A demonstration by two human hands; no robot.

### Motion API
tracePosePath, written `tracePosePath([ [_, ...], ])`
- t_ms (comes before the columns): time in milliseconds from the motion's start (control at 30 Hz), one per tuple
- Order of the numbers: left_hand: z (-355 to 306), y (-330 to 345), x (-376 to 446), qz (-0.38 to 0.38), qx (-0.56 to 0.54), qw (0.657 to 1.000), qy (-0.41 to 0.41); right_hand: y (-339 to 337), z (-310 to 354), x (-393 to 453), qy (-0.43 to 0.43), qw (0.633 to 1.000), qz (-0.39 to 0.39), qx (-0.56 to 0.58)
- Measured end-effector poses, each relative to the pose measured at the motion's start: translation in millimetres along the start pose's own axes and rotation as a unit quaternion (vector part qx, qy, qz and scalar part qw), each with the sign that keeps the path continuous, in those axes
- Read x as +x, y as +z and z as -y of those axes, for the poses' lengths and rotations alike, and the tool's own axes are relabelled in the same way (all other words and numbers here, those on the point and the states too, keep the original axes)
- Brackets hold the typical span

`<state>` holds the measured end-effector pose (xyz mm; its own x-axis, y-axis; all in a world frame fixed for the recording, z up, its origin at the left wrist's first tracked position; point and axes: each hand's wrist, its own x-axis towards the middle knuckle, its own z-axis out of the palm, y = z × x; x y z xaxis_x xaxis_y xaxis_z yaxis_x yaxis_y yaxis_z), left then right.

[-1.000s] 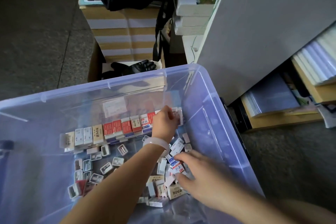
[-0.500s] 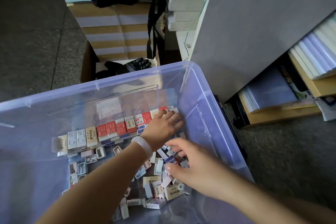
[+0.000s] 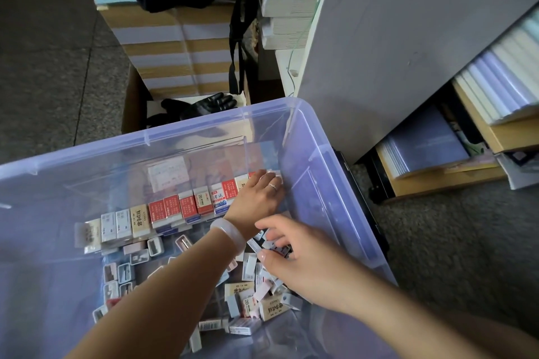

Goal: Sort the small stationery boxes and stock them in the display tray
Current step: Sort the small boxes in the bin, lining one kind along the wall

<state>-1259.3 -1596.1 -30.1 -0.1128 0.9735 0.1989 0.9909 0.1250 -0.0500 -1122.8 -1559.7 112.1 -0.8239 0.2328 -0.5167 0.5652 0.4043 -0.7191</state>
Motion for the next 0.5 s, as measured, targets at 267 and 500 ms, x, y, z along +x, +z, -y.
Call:
tracePosePath([
  [267,5.5,-3.1,-19.4,0.032,0.001,0.999,-0.036,-7.9,5.3,-1.8,-0.017,1.0,0.006,0.021],
  [500,5.6,-18.4,-19.6,0.088,-0.03,0.994,-0.065,-13.4,10.1,-3.4,-0.056,0.996,0.021,0.063],
])
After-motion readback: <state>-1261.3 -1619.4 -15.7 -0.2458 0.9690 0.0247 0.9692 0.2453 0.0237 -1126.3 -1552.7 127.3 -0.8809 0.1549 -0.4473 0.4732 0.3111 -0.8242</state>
